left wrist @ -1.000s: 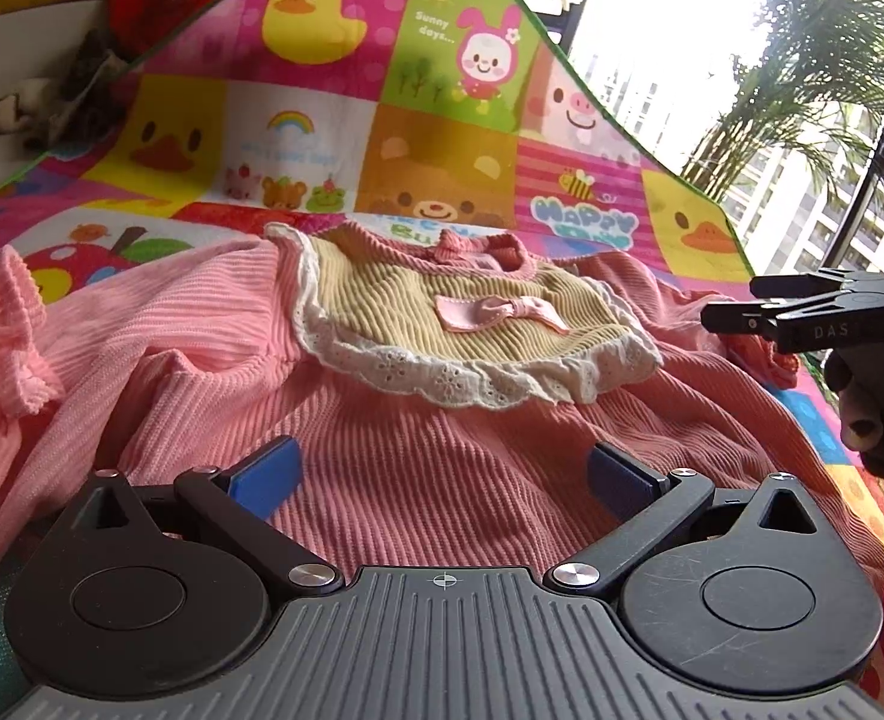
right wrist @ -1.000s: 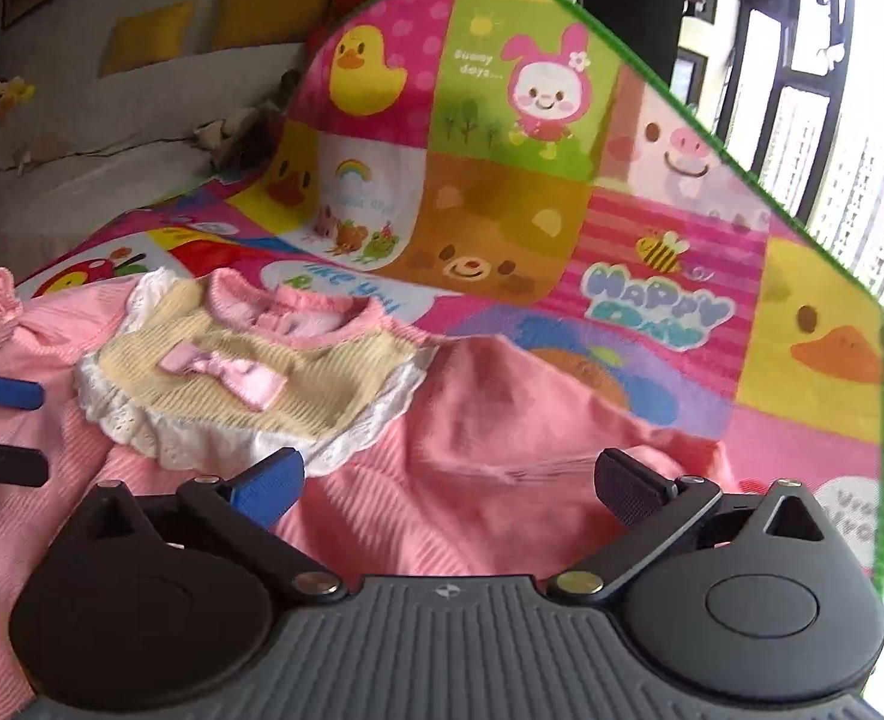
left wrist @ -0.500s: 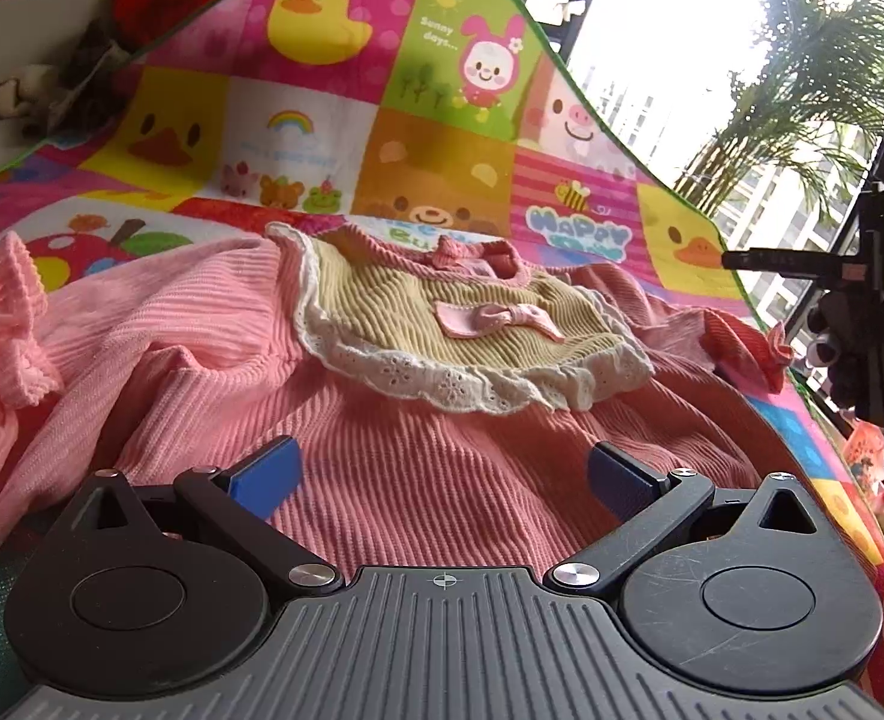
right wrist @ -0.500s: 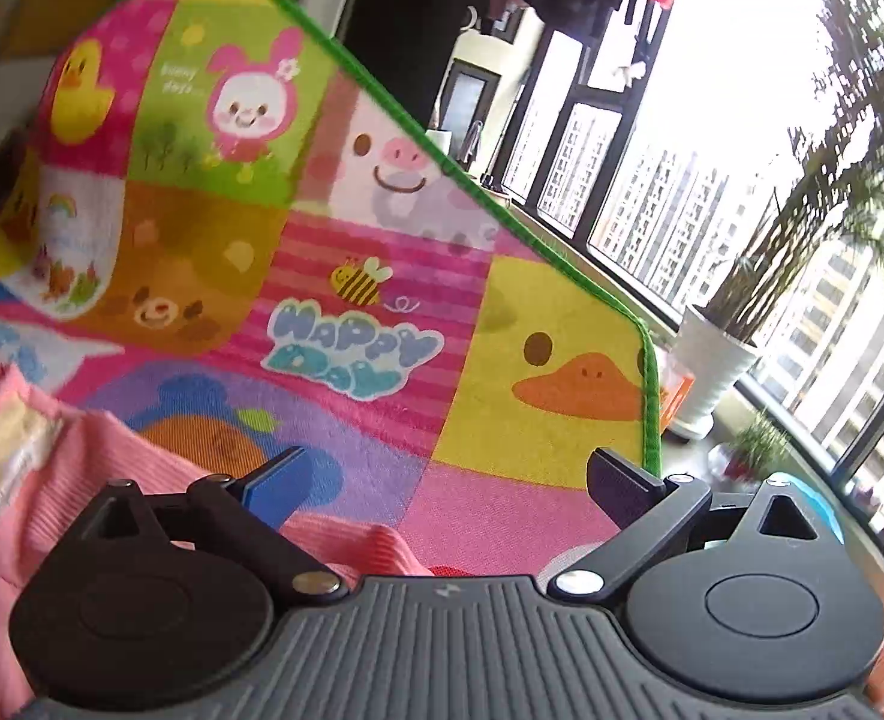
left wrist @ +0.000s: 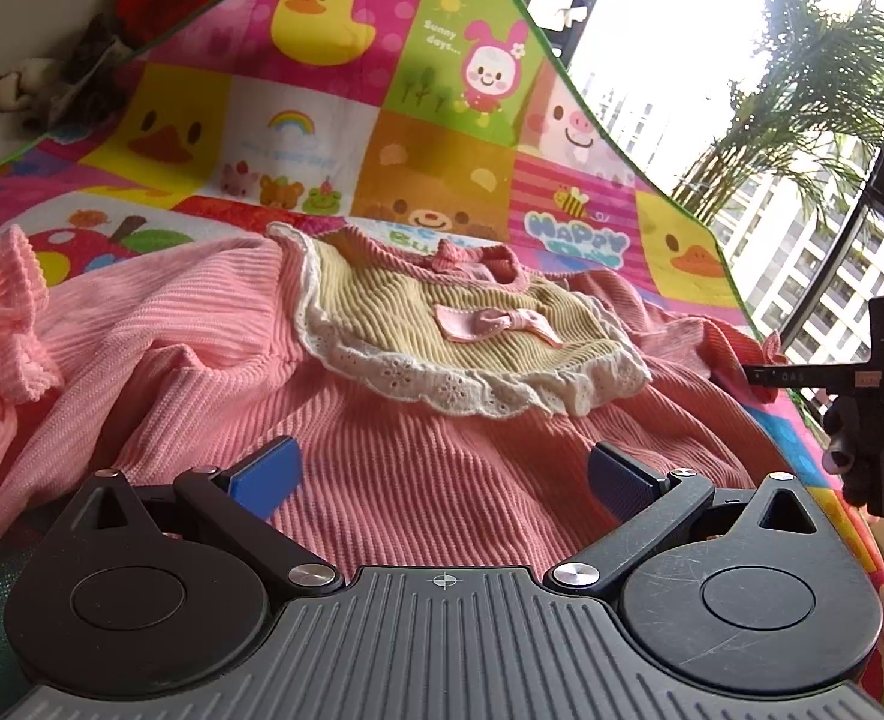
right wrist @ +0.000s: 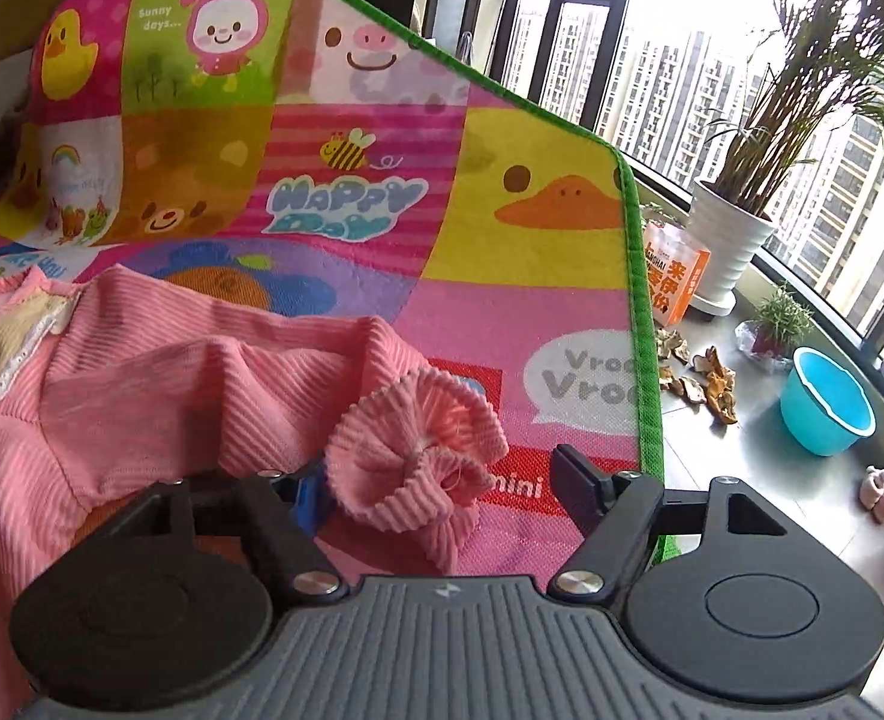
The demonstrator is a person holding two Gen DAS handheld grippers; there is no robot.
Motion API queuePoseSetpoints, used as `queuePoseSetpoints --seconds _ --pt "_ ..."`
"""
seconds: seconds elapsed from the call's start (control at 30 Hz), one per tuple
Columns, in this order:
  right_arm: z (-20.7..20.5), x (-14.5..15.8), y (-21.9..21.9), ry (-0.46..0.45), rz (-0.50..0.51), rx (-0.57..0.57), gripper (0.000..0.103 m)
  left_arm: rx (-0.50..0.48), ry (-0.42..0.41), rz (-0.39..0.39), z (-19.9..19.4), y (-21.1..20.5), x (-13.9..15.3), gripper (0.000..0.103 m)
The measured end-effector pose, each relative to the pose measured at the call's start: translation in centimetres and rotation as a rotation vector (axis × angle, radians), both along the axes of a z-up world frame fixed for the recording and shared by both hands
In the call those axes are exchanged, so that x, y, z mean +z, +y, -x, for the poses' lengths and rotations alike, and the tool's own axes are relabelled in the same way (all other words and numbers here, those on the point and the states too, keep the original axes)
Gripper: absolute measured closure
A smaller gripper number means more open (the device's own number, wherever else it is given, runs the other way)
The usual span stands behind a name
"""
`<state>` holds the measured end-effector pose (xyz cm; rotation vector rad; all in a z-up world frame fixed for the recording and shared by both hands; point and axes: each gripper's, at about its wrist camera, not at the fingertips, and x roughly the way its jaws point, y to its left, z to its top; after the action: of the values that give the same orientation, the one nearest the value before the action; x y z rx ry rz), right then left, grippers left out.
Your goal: Fold clothes
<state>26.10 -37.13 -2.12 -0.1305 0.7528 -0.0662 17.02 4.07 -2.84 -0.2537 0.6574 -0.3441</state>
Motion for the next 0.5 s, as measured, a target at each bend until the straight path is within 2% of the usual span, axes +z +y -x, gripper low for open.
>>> queuePoseSetpoints --seconds 0.03,0.07,0.1,0.17,0.23,0.37,0.5 --pt "0.0 0.1 -0.2 0.006 -0.019 0.004 0.071 0.0 0.0 0.0 0.0 0.0 0.0 0.0" --pt "0.0 0.4 -0.5 0.005 -0.045 0.003 0.08 0.0 0.0 0.0 0.0 0.0 0.0 0.0" --pt "-0.1 1.3 -0.8 -0.017 -0.077 -0.006 0.085 0.0 0.0 0.0 0.0 0.0 0.0 0.0" --pt "-0.4 3.7 -1.5 -0.092 -0.147 -0.035 0.087 0.0 0.0 0.002 0.0 0.0 0.0 0.0" --pt "-0.7 7.5 -1.5 -0.194 -0.224 -0.032 0.087 0.0 0.0 0.003 0.0 0.0 0.0 0.0" --pt "-1.4 13.8 1.5 -0.307 -0.366 0.085 0.087 0.0 -0.001 0.009 -0.1 0.1 0.0 0.0" --pt "-2.1 15.1 8.7 -0.244 -0.407 0.269 0.087 0.0 -0.001 0.016 -0.1 0.2 0.0 0.0"
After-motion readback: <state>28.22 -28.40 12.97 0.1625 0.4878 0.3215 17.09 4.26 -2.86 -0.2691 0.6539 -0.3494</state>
